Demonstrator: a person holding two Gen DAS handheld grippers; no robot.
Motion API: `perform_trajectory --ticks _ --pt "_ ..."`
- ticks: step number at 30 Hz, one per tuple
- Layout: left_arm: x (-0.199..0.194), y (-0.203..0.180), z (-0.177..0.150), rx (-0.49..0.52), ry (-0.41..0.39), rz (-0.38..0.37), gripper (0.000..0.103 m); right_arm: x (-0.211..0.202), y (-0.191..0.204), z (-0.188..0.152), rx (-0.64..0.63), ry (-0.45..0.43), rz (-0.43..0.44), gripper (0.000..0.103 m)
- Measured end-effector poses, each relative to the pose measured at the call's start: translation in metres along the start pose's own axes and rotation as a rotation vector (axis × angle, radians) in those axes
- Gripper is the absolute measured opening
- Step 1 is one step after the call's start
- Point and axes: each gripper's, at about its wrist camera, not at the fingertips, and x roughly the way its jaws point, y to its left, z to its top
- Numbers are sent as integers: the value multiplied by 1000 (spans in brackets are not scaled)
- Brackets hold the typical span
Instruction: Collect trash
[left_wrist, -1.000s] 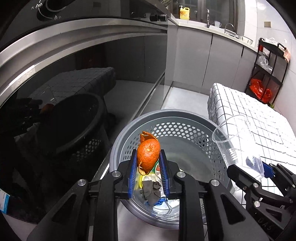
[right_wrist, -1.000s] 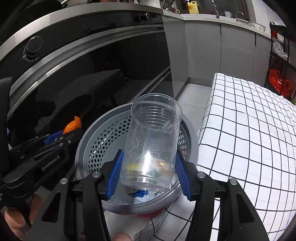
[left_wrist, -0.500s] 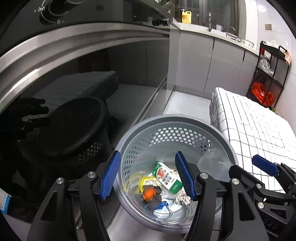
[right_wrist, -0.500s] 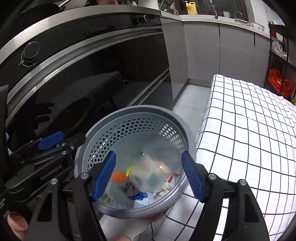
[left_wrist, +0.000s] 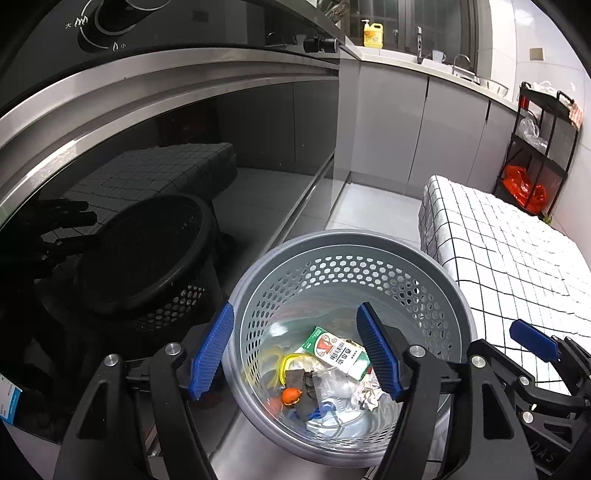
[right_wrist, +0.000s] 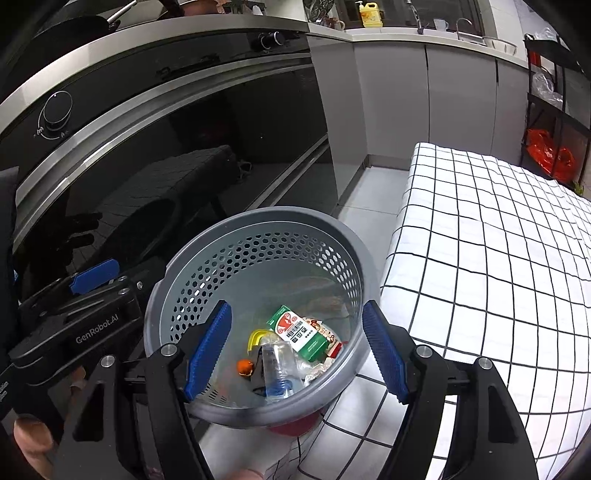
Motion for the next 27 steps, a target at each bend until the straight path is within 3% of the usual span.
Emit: perform_trajectory --ticks 14,27 --pt "-4 0 -1 -1 -16 8 76 -6 2 -4 12 -13 -24 70" --pt "-8 1 1 -6 -33 -4 90 -10 5 -6 21 -27 -54 73"
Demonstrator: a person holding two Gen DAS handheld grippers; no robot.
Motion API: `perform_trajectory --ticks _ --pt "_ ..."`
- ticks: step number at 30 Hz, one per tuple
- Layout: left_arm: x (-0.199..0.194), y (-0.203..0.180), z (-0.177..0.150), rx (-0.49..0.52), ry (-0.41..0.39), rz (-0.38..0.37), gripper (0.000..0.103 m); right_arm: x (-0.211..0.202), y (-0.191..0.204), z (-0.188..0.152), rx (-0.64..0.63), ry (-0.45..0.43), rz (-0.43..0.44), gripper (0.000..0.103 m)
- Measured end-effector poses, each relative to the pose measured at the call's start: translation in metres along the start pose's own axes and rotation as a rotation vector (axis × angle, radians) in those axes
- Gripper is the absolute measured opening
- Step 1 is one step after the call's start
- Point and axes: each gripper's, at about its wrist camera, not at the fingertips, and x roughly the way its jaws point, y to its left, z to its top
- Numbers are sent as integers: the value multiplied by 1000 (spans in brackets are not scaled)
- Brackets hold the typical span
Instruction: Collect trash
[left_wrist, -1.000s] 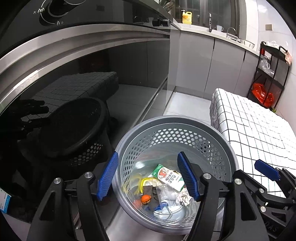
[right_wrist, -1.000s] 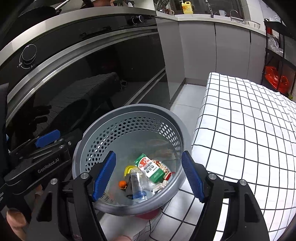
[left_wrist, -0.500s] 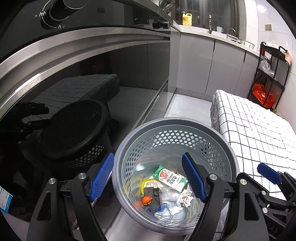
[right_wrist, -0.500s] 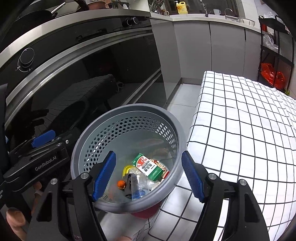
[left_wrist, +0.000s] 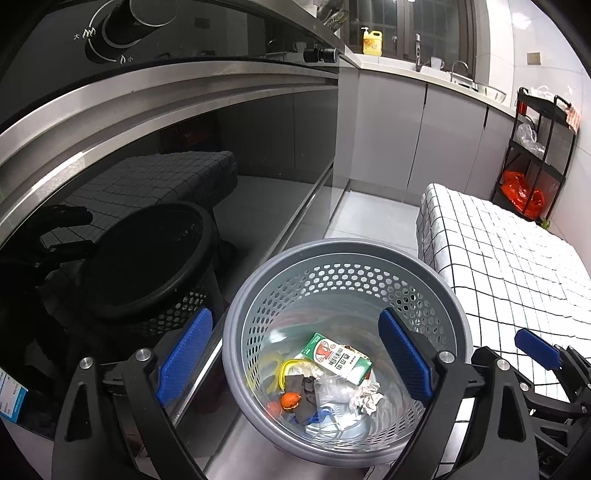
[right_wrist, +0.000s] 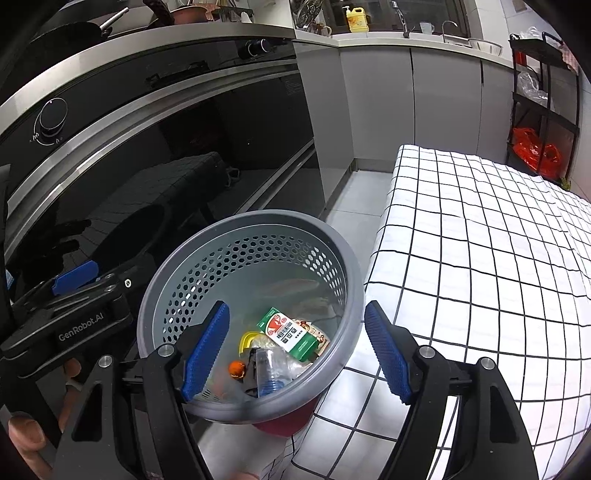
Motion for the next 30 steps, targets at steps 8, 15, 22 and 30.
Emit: perform_trajectory --ticks 8,15,22,30 --pt "-4 3 1 -7 -14 -1 93 -3 5 0 -23 -15 -30 75" --pt "-7 2 1 -1 -28 -16 93 -8 3 0 -19 -27 -40 75" --pt "-8 1 0 7 -29 -14 93 -11 6 -2 -17 -35 -47 75" --pt "-7 1 1 6 -28 -7 93 -13 9 -2 -32 -44 -58 75"
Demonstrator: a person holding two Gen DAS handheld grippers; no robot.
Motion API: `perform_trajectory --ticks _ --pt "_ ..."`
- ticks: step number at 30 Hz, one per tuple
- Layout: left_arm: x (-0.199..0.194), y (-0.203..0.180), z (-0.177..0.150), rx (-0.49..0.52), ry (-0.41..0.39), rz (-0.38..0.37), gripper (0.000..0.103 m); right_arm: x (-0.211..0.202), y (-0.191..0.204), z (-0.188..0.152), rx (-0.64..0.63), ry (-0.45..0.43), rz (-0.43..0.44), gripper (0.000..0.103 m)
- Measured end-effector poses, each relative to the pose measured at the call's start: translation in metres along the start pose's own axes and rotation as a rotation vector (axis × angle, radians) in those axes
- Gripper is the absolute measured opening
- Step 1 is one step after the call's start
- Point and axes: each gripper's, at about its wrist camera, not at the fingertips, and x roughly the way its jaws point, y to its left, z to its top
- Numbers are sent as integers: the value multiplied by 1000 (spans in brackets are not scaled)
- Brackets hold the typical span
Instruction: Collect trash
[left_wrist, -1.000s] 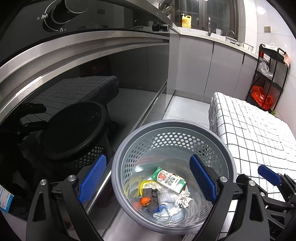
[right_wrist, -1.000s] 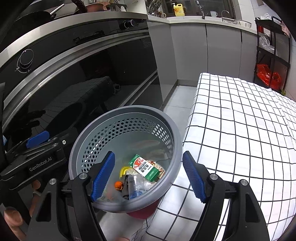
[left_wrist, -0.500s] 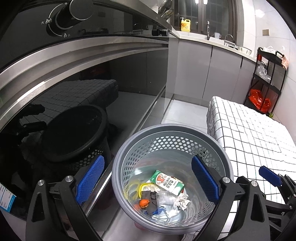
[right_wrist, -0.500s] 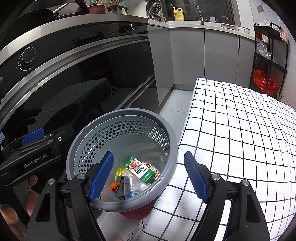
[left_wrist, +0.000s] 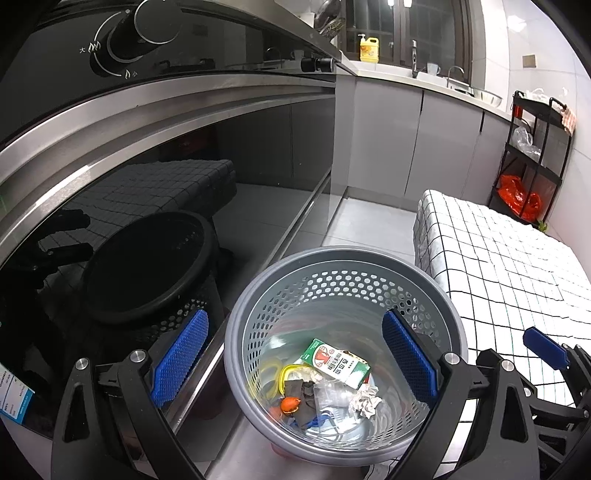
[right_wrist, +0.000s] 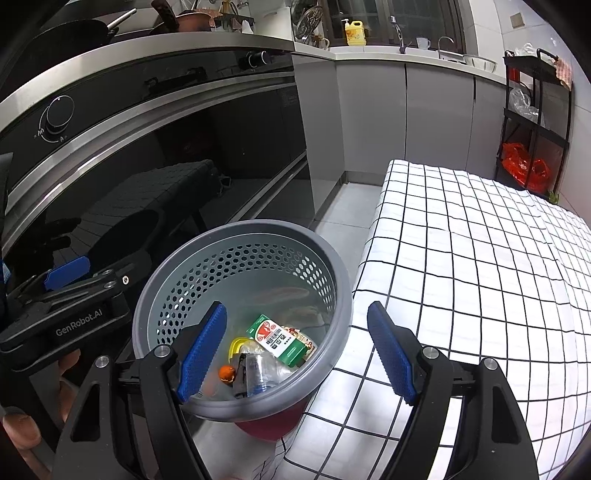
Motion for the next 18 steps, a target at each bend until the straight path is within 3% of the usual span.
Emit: perform_trajectory --ticks 18 --pt "-1 4 1 -20 -2 16 93 -1 0 1 -10 -6 1 75"
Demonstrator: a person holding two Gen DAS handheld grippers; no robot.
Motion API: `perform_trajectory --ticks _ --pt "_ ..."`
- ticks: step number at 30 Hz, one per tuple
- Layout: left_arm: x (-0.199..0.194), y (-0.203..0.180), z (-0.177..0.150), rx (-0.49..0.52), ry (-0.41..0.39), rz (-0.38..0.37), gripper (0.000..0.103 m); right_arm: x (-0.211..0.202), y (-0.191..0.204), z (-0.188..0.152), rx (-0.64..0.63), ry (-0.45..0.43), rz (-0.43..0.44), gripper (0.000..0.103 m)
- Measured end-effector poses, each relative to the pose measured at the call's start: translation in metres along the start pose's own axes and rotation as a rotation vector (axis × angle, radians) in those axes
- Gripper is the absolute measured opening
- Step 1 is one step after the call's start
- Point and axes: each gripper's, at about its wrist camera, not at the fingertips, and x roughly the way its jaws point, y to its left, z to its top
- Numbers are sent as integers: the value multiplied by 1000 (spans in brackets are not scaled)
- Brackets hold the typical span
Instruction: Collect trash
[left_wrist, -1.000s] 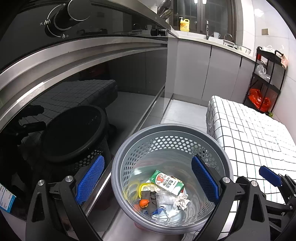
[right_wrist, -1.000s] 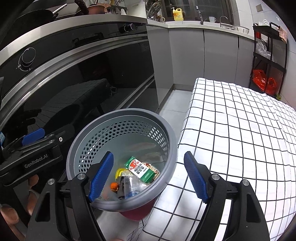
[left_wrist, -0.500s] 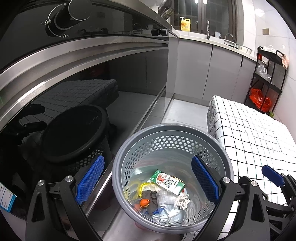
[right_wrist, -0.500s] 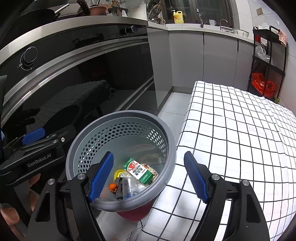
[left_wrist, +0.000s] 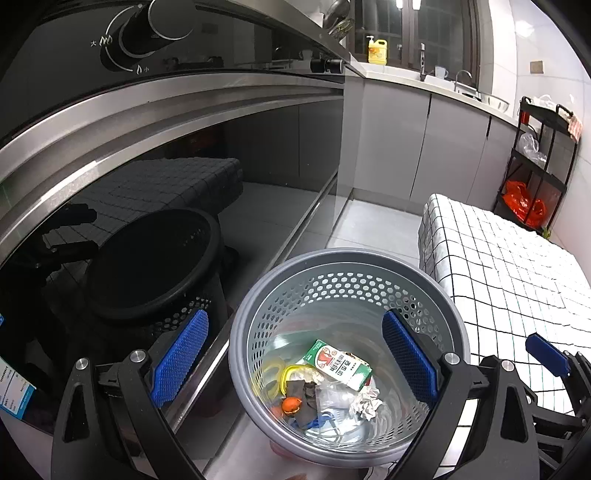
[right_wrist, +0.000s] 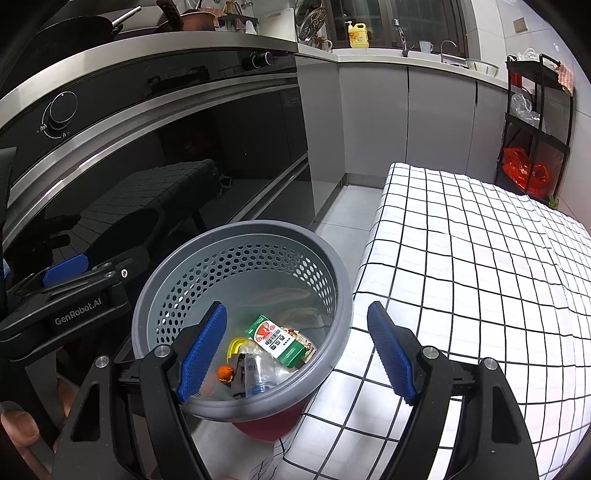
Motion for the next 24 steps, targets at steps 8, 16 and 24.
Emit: perform_trajectory --ticks 8,16,24 --pt "-1 0 1 -1 -4 2 93 -2 -1 1 0 -6 3 75" --pt "-2 -1 1 1 -6 1 93 -5 -2 2 1 -16 2 75" --pt "-5 -2 0 9 -22 9 93 -8 -3 3 -1 -24 -1 75"
